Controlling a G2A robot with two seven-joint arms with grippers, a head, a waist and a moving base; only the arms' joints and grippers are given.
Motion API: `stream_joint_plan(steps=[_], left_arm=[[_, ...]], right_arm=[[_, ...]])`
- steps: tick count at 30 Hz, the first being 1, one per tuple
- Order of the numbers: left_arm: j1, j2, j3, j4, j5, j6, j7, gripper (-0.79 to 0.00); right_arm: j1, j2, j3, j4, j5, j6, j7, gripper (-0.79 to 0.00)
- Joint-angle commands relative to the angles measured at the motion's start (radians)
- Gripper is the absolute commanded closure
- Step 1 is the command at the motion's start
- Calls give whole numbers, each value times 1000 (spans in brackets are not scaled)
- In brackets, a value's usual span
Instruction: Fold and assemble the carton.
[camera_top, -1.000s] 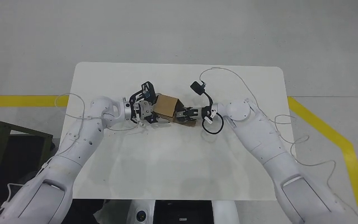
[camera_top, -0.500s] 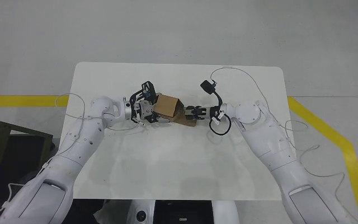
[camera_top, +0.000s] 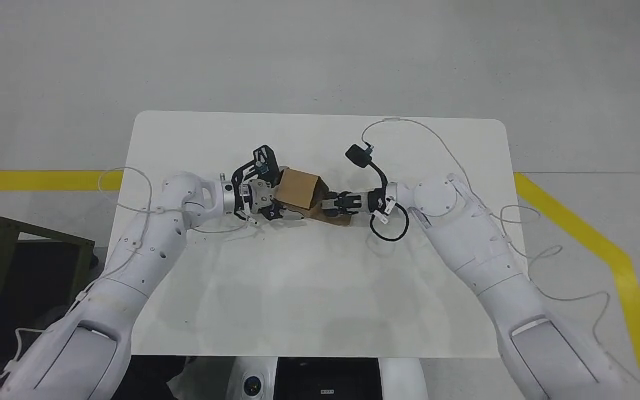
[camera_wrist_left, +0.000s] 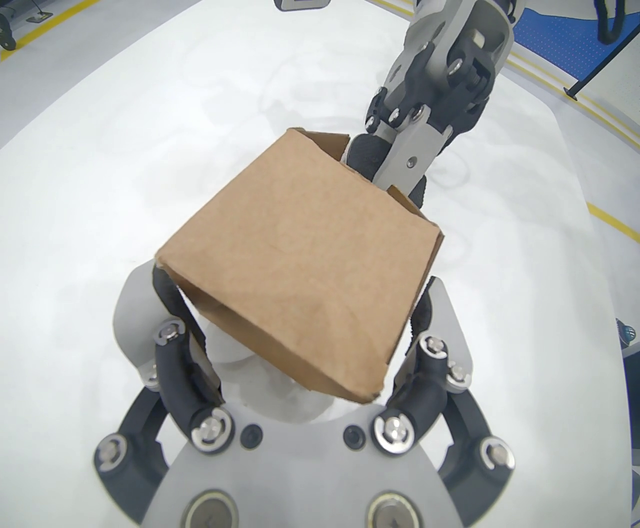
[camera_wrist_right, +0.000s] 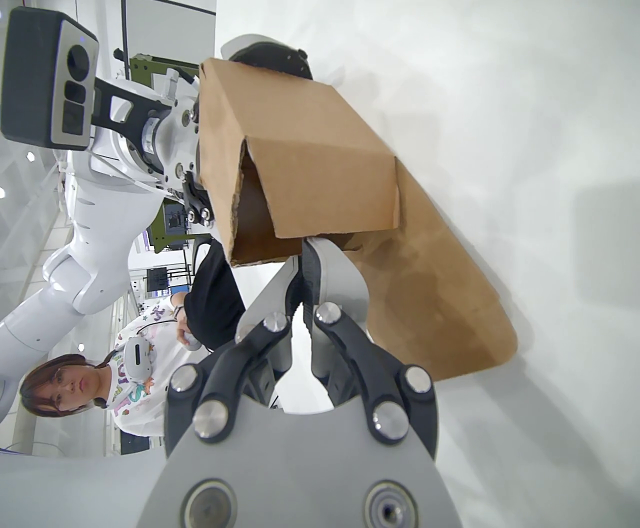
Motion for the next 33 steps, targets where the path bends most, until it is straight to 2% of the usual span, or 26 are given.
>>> stream_joint_plan(steps=[1, 4, 9, 11, 15, 21, 33], left_arm=[[0, 0, -2, 0, -1, 1, -1, -785], [-2, -1, -5, 3, -2, 1, -3, -785], [-2, 0, -10, 7, 0, -1, -4, -785], [-2, -1, -11, 8, -1, -1, -4, -785], [-1, -1, -13, 6, -2, -2, -4, -785], [1, -3, -15, 5, -7, 0, -8, -785], [2, -10, -11, 3, -8, 9, 2, -785]], right_arm=[[13, -4, -4, 20, 5, 0, -6, 0], [25, -3, 5, 42, 2, 11, -21, 0], [32, 5, 21, 41, 23, 63, 58, 0], [33, 10, 31, 36, 13, 66, 49, 0], [25, 14, 37, 30, -6, 32, 18, 0], [48, 4, 28, 97, -22, -3, -57, 0], [114, -40, -30, 210, 50, -108, -23, 0]])
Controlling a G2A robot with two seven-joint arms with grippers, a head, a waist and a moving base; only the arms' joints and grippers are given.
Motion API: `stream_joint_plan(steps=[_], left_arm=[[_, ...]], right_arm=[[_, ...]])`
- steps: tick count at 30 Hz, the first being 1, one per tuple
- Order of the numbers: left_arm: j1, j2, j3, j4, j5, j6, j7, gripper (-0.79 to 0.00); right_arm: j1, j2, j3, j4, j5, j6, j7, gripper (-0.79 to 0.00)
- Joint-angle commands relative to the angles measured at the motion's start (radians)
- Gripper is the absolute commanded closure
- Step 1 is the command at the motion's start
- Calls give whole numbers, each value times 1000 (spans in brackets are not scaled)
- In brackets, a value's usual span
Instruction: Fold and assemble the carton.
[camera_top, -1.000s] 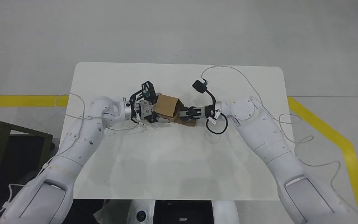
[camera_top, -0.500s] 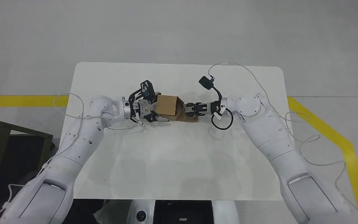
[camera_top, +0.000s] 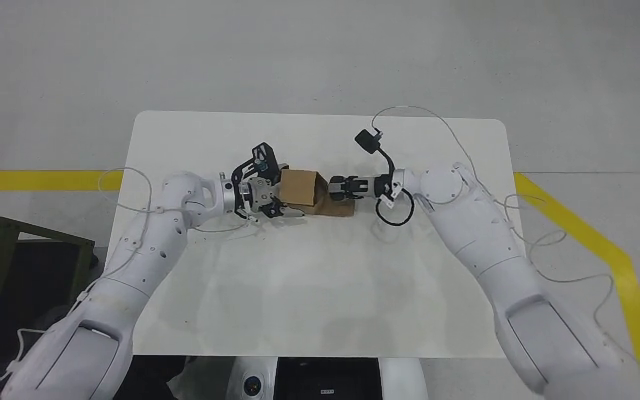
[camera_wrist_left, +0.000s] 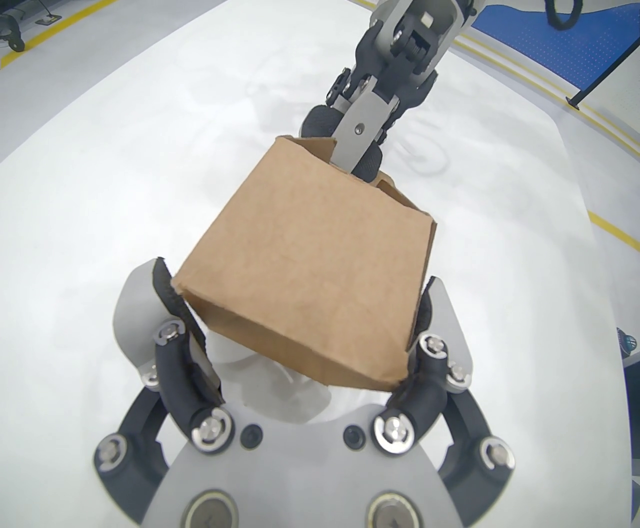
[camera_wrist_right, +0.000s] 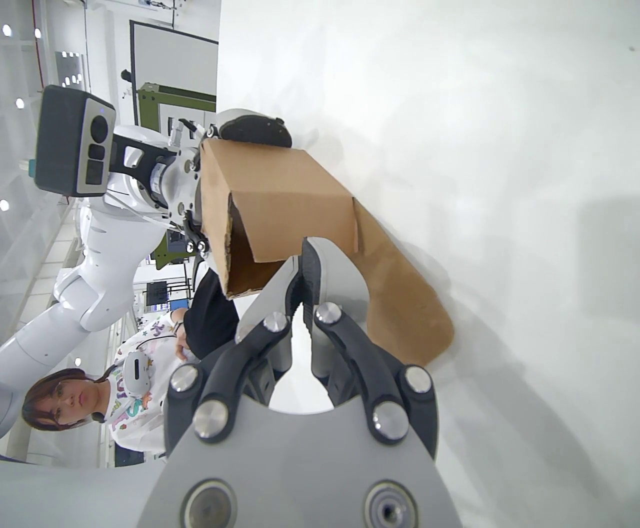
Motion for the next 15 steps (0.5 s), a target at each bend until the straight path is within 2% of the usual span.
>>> stream_joint_plan(steps=[1, 15], left_arm=[[0, -1, 1, -1, 1, -1, 1, -785], [-3, -6, -1, 7, 0, -1, 1, -785]], right_arm=[[7, -8, -12, 14, 8, -7, 7, 0], [47, -72, -85, 114, 73, -46, 14, 0]])
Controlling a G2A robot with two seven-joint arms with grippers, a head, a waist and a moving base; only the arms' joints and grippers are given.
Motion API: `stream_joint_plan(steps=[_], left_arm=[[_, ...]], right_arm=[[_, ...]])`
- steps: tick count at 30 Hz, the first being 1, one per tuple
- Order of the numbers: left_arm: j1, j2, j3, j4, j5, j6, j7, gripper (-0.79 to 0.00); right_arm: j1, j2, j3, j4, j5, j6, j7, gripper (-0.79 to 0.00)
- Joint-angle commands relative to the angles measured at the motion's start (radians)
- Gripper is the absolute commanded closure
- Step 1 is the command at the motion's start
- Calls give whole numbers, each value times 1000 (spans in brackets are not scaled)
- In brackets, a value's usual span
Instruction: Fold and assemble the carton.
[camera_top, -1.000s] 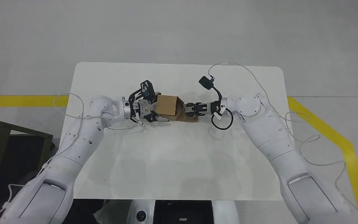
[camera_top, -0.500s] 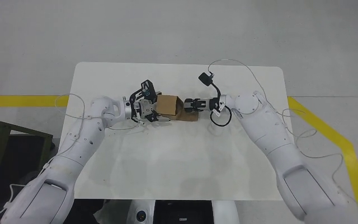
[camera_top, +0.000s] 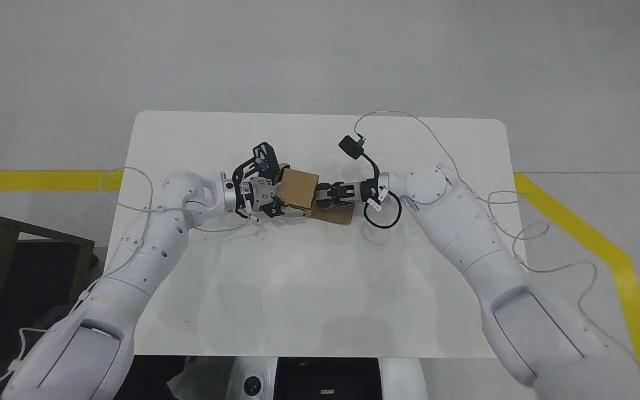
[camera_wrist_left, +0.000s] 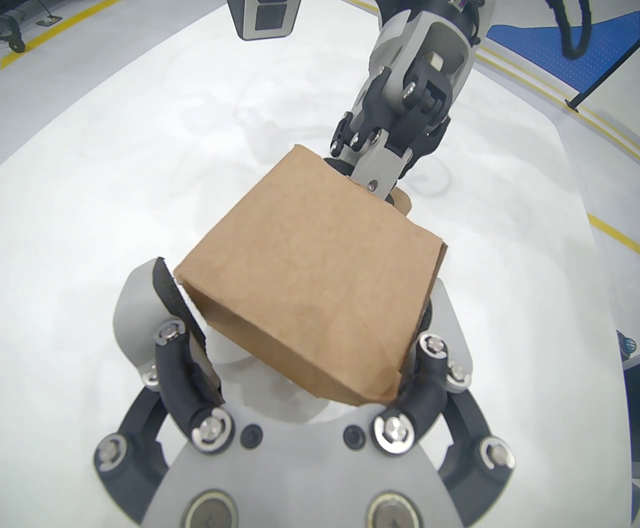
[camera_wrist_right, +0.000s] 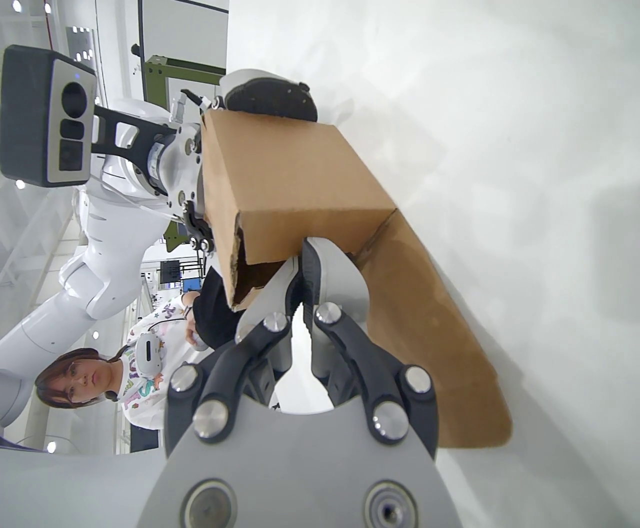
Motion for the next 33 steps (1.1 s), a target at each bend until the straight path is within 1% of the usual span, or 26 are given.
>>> stream_joint_plan(steps=[1, 6, 10, 14, 19, 21, 24, 28, 33], left_arm=[[1, -1, 0, -1, -1, 0, 0, -785], [1, -2, -2, 0, -4, -3, -6, -785], [1, -2, -5, 2, -3, -2, -9, -785], [2, -1, -8, 6, -3, -2, -11, -785], [2, -2, -13, 8, -7, 1, -13, -785], [1, -2, -15, 9, -14, 4, -15, -785], [1, -3, -16, 8, -19, 8, -18, -785], [1, -5, -19, 10, -31, 17, -23, -785], [1, -6, -23, 14, -49, 27, -36, -785]], right_arm=[[4, -7, -6, 9, 6, -4, -4, 0], [21, -27, -20, 43, 18, -25, -9, 0], [29, -33, -19, 65, 28, -36, -4, 0], [37, -24, 1, 68, 30, -34, 14, 0], [41, 2, 32, 33, 6, 20, 53, 0], [34, 20, 57, -7, -13, 58, 54, -102], [11, 50, 97, -77, -48, 115, 56, -206], [-43, 91, 157, -190, -95, 203, 66, -274], [-171, 147, 256, -403, -147, 319, 81, -296]])
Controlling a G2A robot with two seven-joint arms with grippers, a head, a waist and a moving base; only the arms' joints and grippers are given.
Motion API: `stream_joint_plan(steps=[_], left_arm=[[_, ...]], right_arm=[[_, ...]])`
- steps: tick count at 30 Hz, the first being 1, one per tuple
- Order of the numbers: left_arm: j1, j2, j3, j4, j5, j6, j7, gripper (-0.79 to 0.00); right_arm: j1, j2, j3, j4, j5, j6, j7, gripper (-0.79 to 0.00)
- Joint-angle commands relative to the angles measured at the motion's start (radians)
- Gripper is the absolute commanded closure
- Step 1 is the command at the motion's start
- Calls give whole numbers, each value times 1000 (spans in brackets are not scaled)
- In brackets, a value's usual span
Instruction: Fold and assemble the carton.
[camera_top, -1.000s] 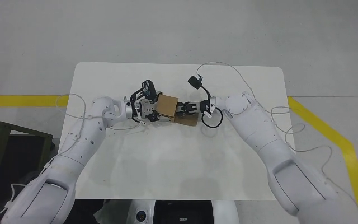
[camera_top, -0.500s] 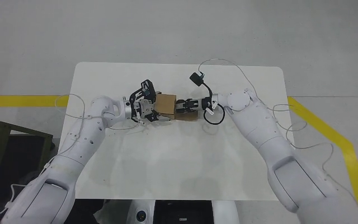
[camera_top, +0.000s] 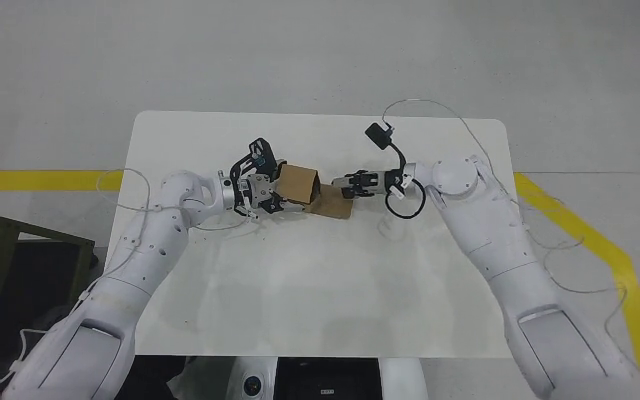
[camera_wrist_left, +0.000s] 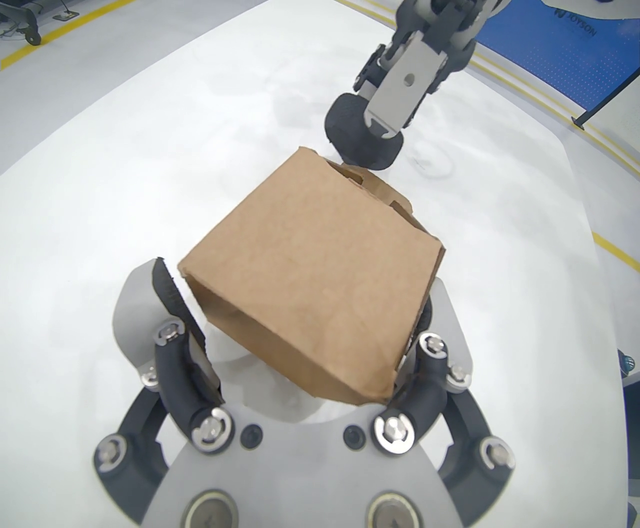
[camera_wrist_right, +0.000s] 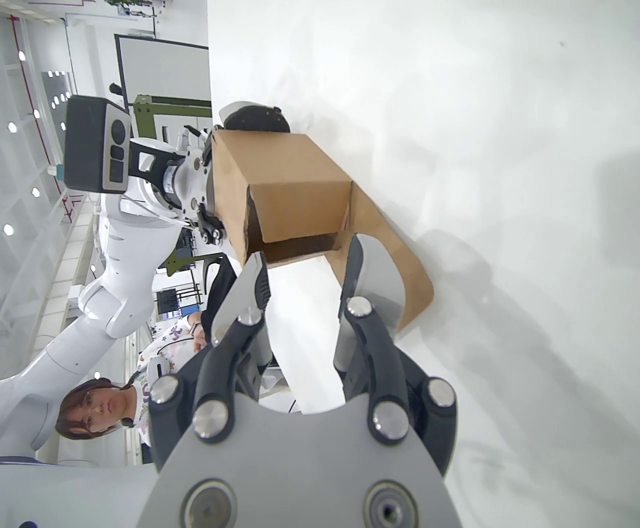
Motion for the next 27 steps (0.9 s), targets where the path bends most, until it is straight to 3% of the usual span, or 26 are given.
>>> stream_joint_plan(steps=[1, 6, 11, 27], left_arm=[[0, 0, -1, 2, -5, 3, -4, -785], [-3, -2, -6, 9, -25, 10, -18, -785], [-4, -3, -9, 10, -38, 12, -30, -785], [-7, -5, -11, 10, -42, 5, -45, -785]], right_arm=[[-45, 16, 32, -77, -18, 32, 1, -296], [-170, 57, 118, -254, -75, 128, 6, -326], [-249, 76, 161, -319, -90, 152, -4, -332], [-201, 53, 68, -158, -35, 41, -97, -354]])
